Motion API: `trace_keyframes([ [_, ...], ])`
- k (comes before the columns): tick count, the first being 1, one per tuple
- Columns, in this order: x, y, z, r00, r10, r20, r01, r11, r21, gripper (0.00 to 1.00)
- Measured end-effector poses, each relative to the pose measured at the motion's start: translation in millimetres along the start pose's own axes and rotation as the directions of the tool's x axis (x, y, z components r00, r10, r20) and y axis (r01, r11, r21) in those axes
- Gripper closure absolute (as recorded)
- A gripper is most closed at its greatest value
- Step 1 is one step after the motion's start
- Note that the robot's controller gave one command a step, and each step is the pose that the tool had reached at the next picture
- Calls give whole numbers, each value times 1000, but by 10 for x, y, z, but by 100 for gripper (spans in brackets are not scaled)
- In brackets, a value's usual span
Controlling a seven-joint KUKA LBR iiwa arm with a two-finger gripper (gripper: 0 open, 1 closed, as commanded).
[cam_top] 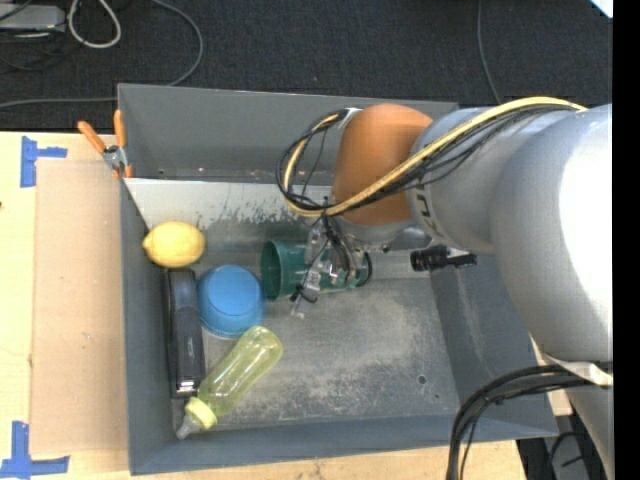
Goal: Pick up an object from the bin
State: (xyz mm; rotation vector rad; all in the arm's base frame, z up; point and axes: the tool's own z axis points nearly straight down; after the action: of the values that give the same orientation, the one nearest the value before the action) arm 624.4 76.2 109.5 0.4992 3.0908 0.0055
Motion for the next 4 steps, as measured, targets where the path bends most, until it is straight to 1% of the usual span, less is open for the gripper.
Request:
trace_keyframes([
  [1, 279, -220, -548, 994, -110, -11, 110, 994, 3, 0],
  [2, 258, -95, -150, 1000, -10, -5, 10, 1000, 3, 0],
  [3, 302, -129, 44, 994, 107, 7, -107, 994, -6, 0],
  [4, 175, 43, 17, 1000, 23, 15, -23, 1000, -3, 0],
])
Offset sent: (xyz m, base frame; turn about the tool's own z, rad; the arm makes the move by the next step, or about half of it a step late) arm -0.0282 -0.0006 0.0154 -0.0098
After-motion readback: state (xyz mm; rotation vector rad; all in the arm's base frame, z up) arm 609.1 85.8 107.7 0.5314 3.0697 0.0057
